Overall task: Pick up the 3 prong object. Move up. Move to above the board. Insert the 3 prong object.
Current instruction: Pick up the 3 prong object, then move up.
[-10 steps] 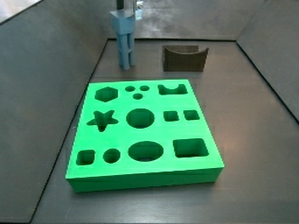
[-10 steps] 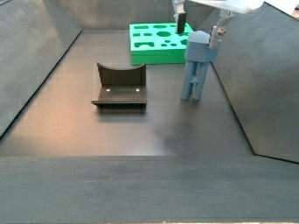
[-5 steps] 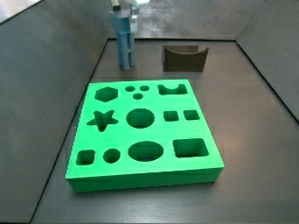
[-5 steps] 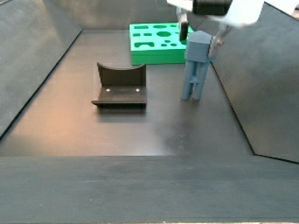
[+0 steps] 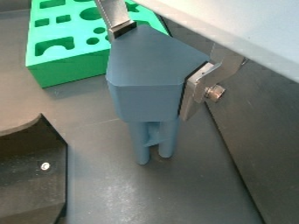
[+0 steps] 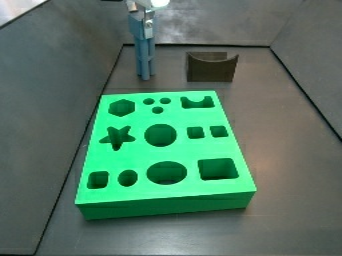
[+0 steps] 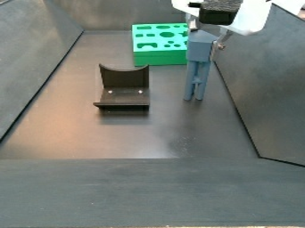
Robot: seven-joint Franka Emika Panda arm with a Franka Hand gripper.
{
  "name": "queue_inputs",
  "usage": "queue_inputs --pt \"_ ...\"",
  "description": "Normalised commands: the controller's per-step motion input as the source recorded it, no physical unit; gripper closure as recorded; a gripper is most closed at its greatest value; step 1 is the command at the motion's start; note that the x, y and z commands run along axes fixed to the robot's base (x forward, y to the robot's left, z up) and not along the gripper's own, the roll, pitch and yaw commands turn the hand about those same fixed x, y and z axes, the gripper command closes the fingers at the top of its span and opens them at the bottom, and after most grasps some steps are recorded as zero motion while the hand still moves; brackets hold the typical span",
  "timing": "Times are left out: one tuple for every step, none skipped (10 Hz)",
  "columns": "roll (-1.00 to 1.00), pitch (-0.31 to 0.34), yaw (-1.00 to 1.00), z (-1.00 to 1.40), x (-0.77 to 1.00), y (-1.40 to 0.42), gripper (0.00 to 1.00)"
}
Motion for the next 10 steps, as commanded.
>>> queue_inputs --pt "0.00 0.000 0.00 0.00 0.00 0.00 1.00" --pt "0.00 0.000 0.00 0.00 0.00 0.00 1.00" --pt "0.00 0.000 0.00 0.00 0.00 0.00 1.00" --pt "0.00 0.000 0.00 0.00 0.00 0.00 1.00" --pt "0.00 0.000 0.00 0.00 0.00 0.00 1.00" --pt "0.00 0.000 0.00 0.00 0.00 0.00 1.00" --pt "0.00 0.000 0.00 0.00 0.00 0.00 1.00" --pt "0.00 0.000 0.00 0.00 0.00 0.00 1.00" --pt "0.00 0.000 0.00 0.83 0.00 0.00 1.00" --pt "0.00 -0.004 -0.01 0.81 0.02 -0.02 1.00"
